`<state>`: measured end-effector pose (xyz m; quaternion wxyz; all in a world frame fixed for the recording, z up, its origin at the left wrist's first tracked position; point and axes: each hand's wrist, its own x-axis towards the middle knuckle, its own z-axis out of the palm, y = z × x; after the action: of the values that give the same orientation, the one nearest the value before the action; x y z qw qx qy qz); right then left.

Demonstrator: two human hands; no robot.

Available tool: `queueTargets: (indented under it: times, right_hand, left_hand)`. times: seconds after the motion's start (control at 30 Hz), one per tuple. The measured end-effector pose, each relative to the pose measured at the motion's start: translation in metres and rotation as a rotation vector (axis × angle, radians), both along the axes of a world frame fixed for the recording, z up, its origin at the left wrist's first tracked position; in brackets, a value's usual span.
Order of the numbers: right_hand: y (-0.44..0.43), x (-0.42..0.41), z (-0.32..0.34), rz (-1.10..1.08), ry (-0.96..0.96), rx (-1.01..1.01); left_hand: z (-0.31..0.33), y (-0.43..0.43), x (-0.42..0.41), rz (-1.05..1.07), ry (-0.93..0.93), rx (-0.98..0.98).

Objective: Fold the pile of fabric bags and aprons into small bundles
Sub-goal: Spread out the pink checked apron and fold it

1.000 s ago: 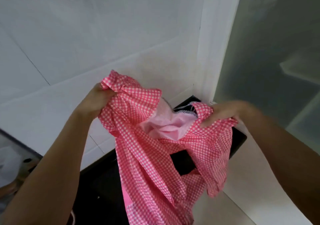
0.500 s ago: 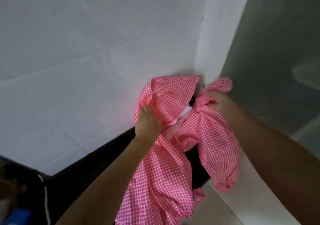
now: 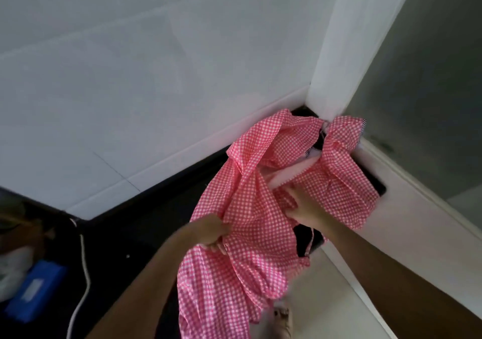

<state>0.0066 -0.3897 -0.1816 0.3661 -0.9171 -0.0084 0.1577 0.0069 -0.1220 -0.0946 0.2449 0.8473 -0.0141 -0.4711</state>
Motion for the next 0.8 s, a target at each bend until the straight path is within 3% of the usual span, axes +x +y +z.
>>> queueTargets:
  times: [0.07, 0.13, 0.27, 0.33, 0.37, 0.43, 0.53, 0.6, 0.73, 0.8]
  right_hand:
    - [-0.005, -0.001, 0.0, 0.042, 0.103, 0.046]
    - [-0.011, 0.004, -0.001, 0.094, 0.178, 0.056]
    - [-0.013, 0.014, -0.005, 0.207, 0.167, -0.284]
    - [-0.018, 0.022, -0.011, 0.2, 0.168, -0.41]
    - [-0.021, 0.027, -0.013, 0.211, 0.172, -0.443]
    - [-0.024, 0.035, -0.015, 0.239, 0.202, -0.48]
    - [-0.021, 0.041, -0.009, 0.25, 0.255, -0.529]
    - [-0.014, 0.041, -0.005, 0.214, 0.267, -0.521]
    - [-0.008, 0.037, -0.004, 0.102, 0.297, -0.394]
    - [-0.01, 0.031, 0.001, 0.091, 0.299, -0.303]
  left_hand:
    - [0.031, 0.031, 0.022, 0.074, 0.002, -0.131]
    - [0.05, 0.057, 0.047, 0.403, -0.037, -0.317]
    - [0.061, 0.085, 0.068, 1.164, -0.283, -0.644]
    - [0.051, 0.093, 0.065, 1.387, -0.417, -0.826]
    - [0.048, 0.088, 0.056, 1.399, -0.461, -0.823]
    - [0.042, 0.066, 0.031, 1.236, -0.554, -0.595]
    - [0.022, 0.026, -0.014, 0.556, -0.649, -0.044]
    - [0.001, 0.018, -0.029, 0.217, -0.61, 0.166]
    - [-0.014, 0.025, -0.014, 0.017, -0.562, 0.279]
    - [-0.011, 0.031, -0.001, 0.043, -0.554, 0.288]
